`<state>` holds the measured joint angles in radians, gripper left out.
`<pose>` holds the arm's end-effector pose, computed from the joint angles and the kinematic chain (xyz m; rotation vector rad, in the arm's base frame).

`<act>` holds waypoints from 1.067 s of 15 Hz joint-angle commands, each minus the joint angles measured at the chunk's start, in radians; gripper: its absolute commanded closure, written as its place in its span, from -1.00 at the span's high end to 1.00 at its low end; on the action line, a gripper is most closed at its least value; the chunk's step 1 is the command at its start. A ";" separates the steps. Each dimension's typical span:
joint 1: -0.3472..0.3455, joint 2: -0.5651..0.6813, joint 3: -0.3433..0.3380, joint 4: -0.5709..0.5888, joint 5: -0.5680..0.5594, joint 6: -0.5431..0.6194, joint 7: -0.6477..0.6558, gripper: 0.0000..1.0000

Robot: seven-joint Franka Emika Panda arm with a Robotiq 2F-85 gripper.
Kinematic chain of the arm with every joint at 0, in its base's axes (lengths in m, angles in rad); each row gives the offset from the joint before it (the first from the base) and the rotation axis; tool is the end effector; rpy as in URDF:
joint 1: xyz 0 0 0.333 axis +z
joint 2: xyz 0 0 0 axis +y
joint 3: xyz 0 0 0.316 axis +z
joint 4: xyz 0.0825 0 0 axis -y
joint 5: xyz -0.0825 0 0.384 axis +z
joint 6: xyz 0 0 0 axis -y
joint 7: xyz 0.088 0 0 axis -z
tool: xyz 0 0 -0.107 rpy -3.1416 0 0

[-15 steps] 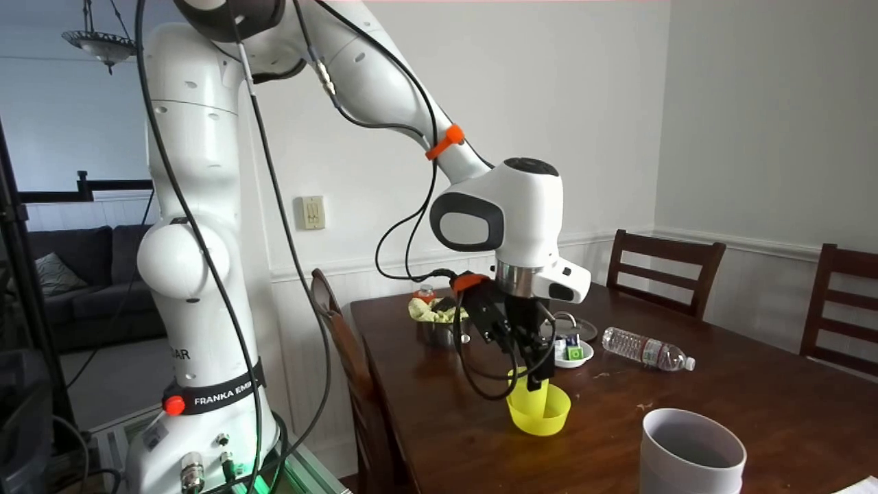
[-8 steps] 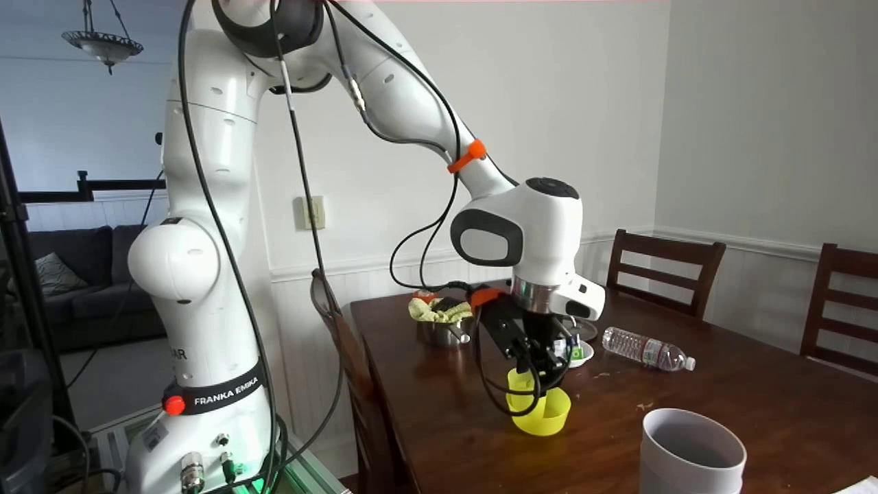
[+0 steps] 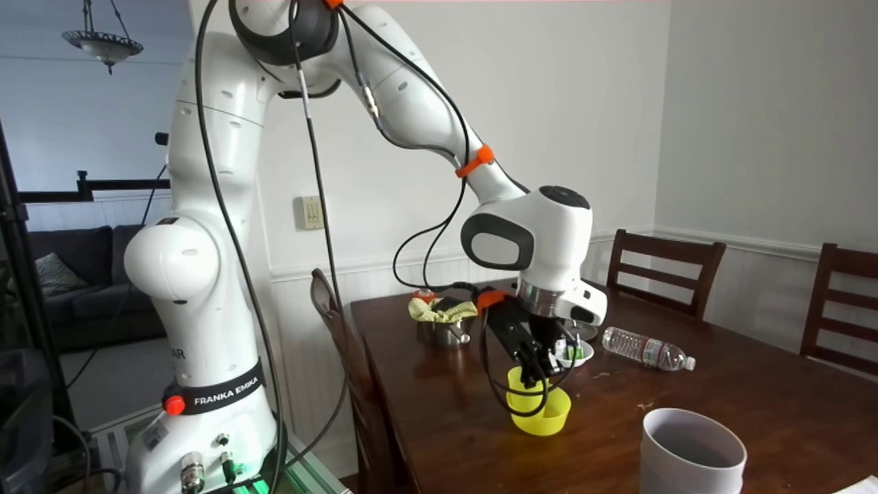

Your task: Remove the spoon from the yellow cup, then remove the yellow cup from the yellow bowl

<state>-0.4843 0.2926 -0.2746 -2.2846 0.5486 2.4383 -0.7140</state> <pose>0.3752 -0.3587 0.2191 -2.7997 0.6865 -0.1251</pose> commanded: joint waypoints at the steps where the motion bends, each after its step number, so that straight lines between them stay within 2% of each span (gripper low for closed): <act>1: -0.028 0.012 0.019 0.033 0.013 -0.031 -0.016 -0.91; 9: -0.032 -0.008 0.034 0.031 0.040 -0.019 -0.041 -0.94; 16: 0.001 -0.140 0.011 -0.036 -0.006 0.012 -0.006 -0.94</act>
<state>-0.4882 0.2432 -0.2588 -2.2646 0.5524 2.4303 -0.7202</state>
